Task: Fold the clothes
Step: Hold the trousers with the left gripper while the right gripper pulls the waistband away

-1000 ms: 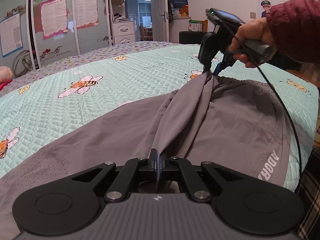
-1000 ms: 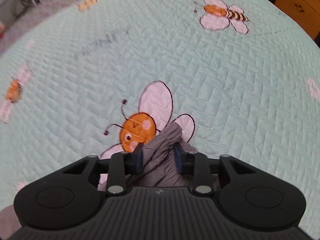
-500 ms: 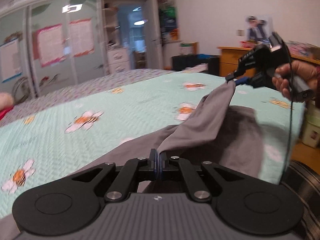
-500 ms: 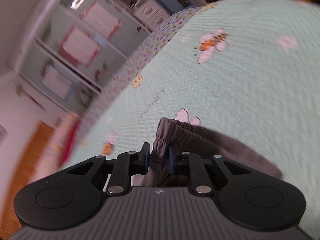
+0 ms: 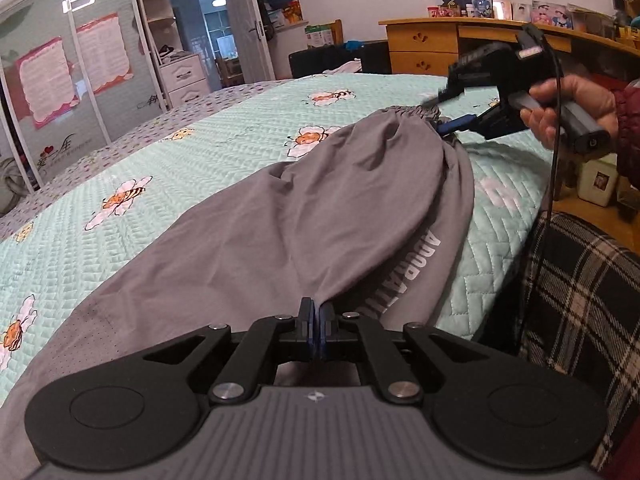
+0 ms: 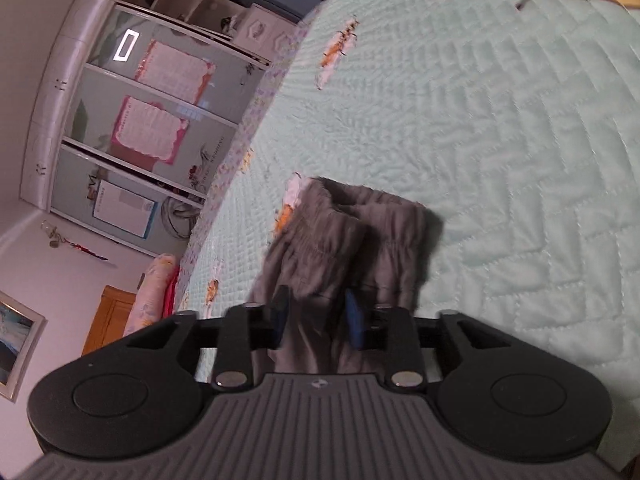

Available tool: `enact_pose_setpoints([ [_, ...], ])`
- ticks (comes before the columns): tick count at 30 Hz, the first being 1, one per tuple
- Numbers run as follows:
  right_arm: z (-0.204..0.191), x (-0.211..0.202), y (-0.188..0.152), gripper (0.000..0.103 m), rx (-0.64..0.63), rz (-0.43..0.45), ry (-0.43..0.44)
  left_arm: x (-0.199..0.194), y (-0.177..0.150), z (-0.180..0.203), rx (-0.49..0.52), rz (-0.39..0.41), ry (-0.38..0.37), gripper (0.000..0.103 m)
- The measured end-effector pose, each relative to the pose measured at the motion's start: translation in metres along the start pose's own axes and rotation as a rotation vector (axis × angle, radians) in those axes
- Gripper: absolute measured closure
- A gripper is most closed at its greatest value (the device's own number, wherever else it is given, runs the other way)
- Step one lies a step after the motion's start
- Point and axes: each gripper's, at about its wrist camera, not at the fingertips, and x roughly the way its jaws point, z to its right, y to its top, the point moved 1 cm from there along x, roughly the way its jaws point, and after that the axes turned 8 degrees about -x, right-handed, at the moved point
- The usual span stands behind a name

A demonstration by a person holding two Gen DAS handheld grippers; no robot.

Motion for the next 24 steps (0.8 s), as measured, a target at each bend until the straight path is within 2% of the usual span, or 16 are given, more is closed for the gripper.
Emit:
enact_pose_setpoints([
  [1, 0.0, 0.0, 0.002, 0.047, 0.005, 0.009, 0.001, -0.001, 0.0, 0.003, -0.001, -0.004, 0.003, 0.099],
  [3, 0.0, 0.001, 0.007, 0.045, 0.009, 0.027, -0.011, -0.001, -0.003, 0.004, -0.01, -0.015, 0.004, 0.099],
  [7, -0.003, 0.003, 0.01, 0.046, -0.015, 0.048, -0.014, 0.0, -0.003, 0.004, -0.016, -0.021, 0.005, 0.099],
  [14, -0.029, 0.023, 0.013, 0.052, -0.166, 0.022, -0.111, 0.001, -0.003, 0.002, -0.038, -0.022, 0.002, 0.099],
  [20, -0.036, 0.029, 0.015, 0.052, -0.152, 0.027, -0.079, 0.0, -0.002, -0.001, -0.061, -0.019, 0.006, 0.099],
  [24, -0.031, 0.038, 0.017, 0.052, -0.13, -0.007, -0.14, 0.001, -0.003, 0.0, -0.06, -0.025, 0.008, 0.099],
])
